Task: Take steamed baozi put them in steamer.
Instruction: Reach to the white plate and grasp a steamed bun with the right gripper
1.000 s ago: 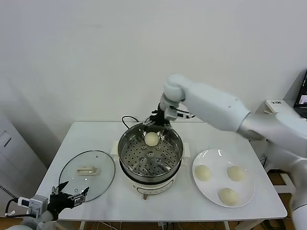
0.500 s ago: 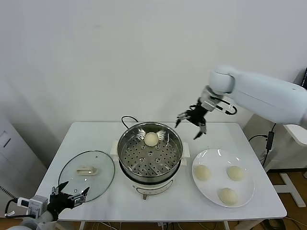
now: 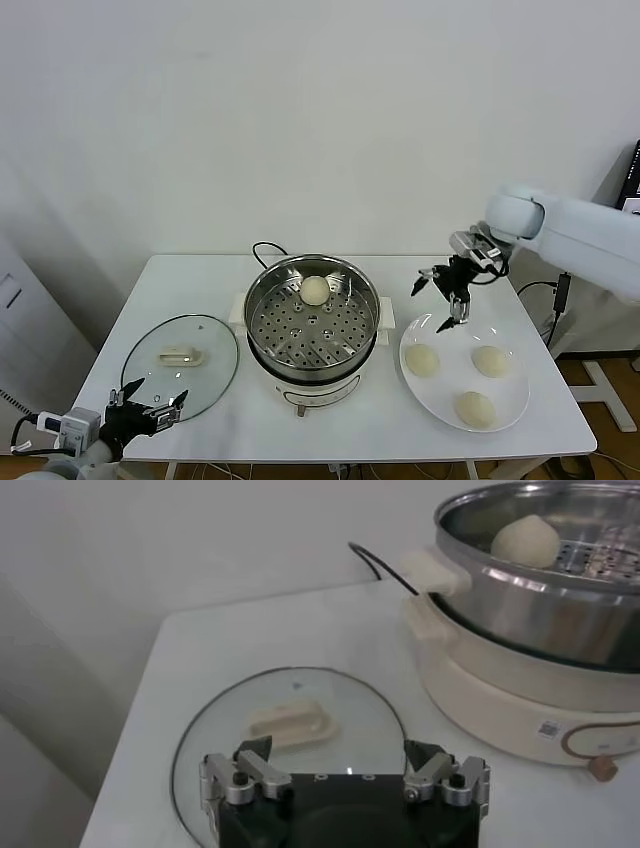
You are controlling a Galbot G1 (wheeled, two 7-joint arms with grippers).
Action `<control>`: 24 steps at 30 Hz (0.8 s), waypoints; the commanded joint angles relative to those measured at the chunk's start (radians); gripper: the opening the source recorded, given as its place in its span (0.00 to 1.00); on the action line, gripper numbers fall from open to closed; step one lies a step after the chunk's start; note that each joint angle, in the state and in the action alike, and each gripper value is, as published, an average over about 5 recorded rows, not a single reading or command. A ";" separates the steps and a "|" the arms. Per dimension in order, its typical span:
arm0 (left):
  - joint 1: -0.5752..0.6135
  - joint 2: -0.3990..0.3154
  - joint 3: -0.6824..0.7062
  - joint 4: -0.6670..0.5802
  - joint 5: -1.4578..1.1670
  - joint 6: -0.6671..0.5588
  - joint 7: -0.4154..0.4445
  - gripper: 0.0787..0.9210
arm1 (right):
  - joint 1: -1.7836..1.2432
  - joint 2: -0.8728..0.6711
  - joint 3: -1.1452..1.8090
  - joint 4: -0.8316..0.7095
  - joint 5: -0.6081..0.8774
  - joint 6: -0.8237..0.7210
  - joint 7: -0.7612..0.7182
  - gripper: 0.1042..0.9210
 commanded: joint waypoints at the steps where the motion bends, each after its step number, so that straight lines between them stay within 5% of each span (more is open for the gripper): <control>1: 0.002 -0.006 0.002 -0.001 0.000 0.002 0.000 0.88 | -0.111 -0.041 -0.009 -0.001 0.040 -0.143 0.049 0.88; 24: -0.004 -0.004 0.007 -0.005 -0.002 0.002 0.001 0.88 | -0.393 0.080 0.146 -0.162 -0.091 -0.136 0.123 0.88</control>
